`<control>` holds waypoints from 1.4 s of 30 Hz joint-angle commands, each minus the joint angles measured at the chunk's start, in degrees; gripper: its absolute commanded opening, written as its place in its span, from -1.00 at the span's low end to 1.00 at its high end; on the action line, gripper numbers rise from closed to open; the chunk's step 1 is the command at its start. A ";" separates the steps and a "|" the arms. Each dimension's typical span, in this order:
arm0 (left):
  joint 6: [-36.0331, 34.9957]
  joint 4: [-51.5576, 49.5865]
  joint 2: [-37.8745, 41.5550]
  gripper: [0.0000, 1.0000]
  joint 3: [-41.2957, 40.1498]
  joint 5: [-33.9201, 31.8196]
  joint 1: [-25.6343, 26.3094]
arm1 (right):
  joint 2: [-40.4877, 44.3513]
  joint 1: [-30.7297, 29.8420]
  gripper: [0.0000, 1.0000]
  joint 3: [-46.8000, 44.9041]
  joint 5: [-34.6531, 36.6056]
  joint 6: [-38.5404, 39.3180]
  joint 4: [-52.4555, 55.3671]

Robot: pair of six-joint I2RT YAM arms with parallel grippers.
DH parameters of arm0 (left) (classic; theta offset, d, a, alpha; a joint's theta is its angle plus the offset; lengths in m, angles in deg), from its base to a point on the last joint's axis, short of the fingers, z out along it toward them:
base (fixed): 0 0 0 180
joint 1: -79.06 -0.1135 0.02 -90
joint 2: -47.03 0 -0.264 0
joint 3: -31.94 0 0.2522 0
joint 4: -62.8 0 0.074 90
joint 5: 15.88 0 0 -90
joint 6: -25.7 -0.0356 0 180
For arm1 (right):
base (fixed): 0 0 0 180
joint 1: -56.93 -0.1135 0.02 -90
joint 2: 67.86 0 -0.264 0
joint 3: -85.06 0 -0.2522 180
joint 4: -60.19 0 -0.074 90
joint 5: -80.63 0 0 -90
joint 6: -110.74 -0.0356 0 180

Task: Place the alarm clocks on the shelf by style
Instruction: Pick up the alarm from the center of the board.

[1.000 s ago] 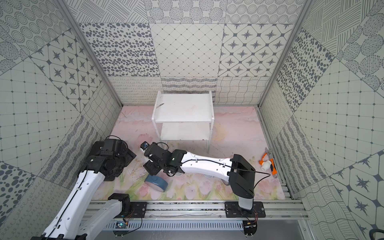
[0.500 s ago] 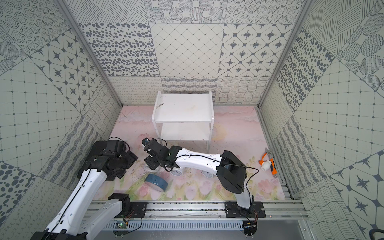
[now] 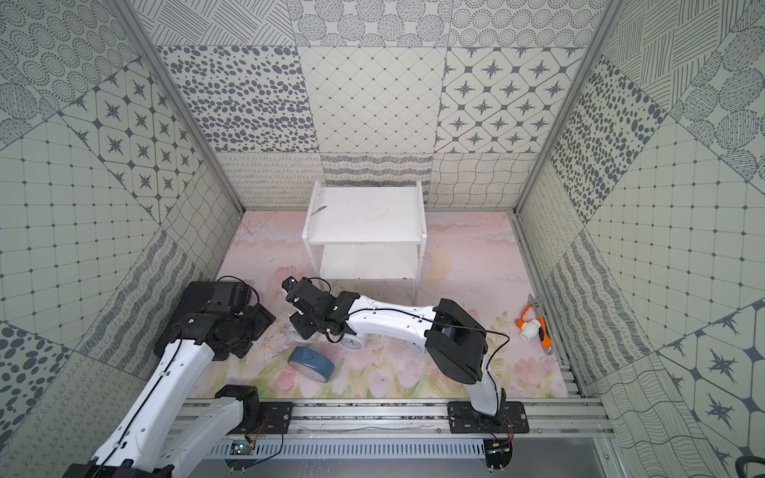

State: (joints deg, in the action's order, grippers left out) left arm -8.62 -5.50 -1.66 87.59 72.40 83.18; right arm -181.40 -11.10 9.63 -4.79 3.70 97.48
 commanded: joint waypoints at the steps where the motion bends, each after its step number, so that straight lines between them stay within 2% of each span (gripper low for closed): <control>1: -1.29 0.49 0.39 0.61 -0.41 1.01 -0.59 | -1.32 0.00 -0.13 0.88 0.26 -0.72 -2.11; 9: -1.53 1.19 0.52 0.58 -1.50 0.86 -0.52 | -2.04 -0.04 -0.32 0.60 0.79 -0.81 -2.26; 11: -1.53 1.22 0.45 0.57 -1.63 0.77 -0.54 | -2.04 -0.08 -0.43 0.61 0.87 -0.83 -2.25; 21: -1.93 1.88 -0.51 0.55 -1.46 -0.12 -0.59 | -2.47 -0.09 -0.61 0.91 1.83 0.84 -2.47; 22: -1.91 1.86 -0.52 0.55 -1.37 -0.29 -0.56 | -2.74 -0.09 -0.76 1.32 2.02 1.10 -2.20; 23: -1.89 1.93 -0.60 0.55 -1.37 -0.36 -0.56 | -2.88 -0.09 -0.83 1.55 2.04 1.53 -2.00; 28: -2.15 1.86 -0.88 0.55 -1.31 -1.44 -0.55 | -3.64 -0.09 -0.92 3.42 2.09 3.45 -1.22; 29: -2.11 1.81 -0.92 0.55 -1.20 -1.55 -0.61 | -3.62 -0.10 -1.00 3.78 1.97 3.77 -1.10; 31: -2.29 1.51 -0.91 0.55 -0.58 -1.93 -0.62 | -3.14 -0.09 -1.00 4.11 2.01 3.94 -1.20; 37: -4.84 -0.71 -0.44 0.55 4.63 -5.03 -0.63 | 4.85 -0.57 -1.00 1.92 1.93 3.21 -3.12; 42: -6.84 -1.47 1.04 0.59 9.28 -7.78 -0.66 | 16.75 -0.61 -1.00 -5.72 3.25 0.83 -3.54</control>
State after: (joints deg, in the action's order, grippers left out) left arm -11.79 -5.00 -1.74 93.38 69.30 83.10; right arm -173.34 -11.49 6.33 -2.69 5.98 97.72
